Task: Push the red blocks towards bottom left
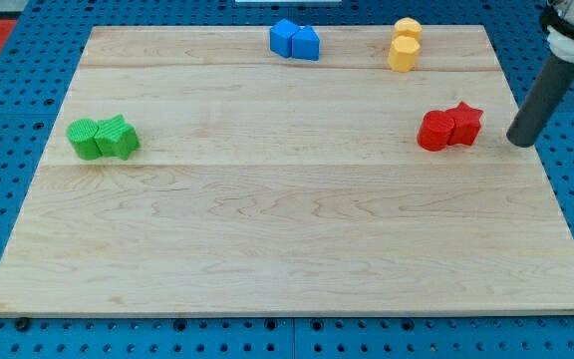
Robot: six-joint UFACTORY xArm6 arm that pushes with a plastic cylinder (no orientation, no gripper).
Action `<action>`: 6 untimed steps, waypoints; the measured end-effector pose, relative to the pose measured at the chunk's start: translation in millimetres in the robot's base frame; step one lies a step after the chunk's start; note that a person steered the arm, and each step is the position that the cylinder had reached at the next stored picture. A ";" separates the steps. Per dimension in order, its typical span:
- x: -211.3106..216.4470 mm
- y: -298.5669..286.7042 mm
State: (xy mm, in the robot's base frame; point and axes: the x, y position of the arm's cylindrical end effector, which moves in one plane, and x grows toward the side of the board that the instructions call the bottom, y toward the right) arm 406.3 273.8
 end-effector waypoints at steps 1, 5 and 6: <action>-24.2 2.3; -27.6 -158.7; -28.1 -212.8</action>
